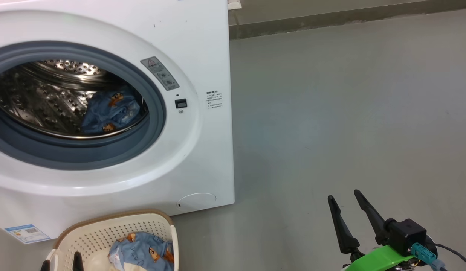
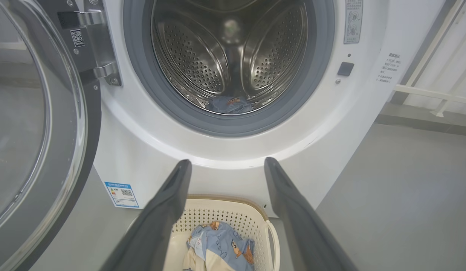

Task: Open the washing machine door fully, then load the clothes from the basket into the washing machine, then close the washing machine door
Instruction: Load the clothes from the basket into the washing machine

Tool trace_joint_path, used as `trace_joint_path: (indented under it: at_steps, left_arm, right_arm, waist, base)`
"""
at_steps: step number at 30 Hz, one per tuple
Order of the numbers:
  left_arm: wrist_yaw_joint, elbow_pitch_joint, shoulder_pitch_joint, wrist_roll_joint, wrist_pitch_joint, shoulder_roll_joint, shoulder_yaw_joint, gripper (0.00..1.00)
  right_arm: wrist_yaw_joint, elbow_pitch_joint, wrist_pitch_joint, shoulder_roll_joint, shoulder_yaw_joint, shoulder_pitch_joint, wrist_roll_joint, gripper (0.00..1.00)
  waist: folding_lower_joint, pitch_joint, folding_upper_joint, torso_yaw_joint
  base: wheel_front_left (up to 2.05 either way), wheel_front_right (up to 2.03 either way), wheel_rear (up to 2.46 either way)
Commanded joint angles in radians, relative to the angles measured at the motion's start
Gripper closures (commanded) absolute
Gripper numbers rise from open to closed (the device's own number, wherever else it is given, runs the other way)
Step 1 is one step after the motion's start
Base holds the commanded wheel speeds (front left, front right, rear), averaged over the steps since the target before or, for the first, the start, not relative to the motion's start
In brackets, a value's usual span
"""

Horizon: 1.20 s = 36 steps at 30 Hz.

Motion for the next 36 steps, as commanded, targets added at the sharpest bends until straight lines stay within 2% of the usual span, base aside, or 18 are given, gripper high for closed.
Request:
trace_joint_path:
  at_steps: [1, 13, 21, 30, 36]
  left_arm:
    - [0.005, -0.02, -0.019, -0.002, -0.006, 0.005, 0.031, 0.0]
    - [-0.005, -0.012, -0.031, -0.001, -0.006, 0.005, 0.024, 0.0]
    - [-0.015, 0.015, -0.097, -0.009, -0.006, 0.005, 0.015, 0.0]
    - [-0.02, 0.09, -0.237, 0.002, -0.006, 0.008, 0.008, 0.0]
    - [-0.02, 0.163, -0.333, -0.016, -0.006, 0.054, 0.003, 0.0]
  right_arm:
    - [0.003, -0.022, -0.005, 0.001, 0.024, -0.005, -0.001, 0.0]
    - [0.003, -0.013, -0.005, 0.001, 0.029, 0.0, 0.006, 0.0]
    - [0.003, -0.03, -0.005, 0.001, 0.033, -0.031, 0.007, 0.0]
    - [0.003, -0.054, -0.005, 0.001, 0.047, -0.098, 0.007, 0.0]
    - [0.003, -0.073, -0.005, 0.001, 0.06, -0.125, 0.018, 0.0]
  waist:
    - [0.0, 0.0, 0.0, -0.001]
    - [0.0, 0.046, 0.0, -0.009]
    - [0.0, 0.189, 0.0, -0.023]
    - [0.0, 0.354, 0.0, -0.075]
    - [0.0, 0.46, 0.0, -0.101]
  base:
    - [0.0, 0.0, 0.0]
    - [0.0, 0.0, 0.0]
    - [0.0, 0.0, 0.0]
    - [0.0, 0.0, 0.0]
    - [0.0, 0.0, 0.0]
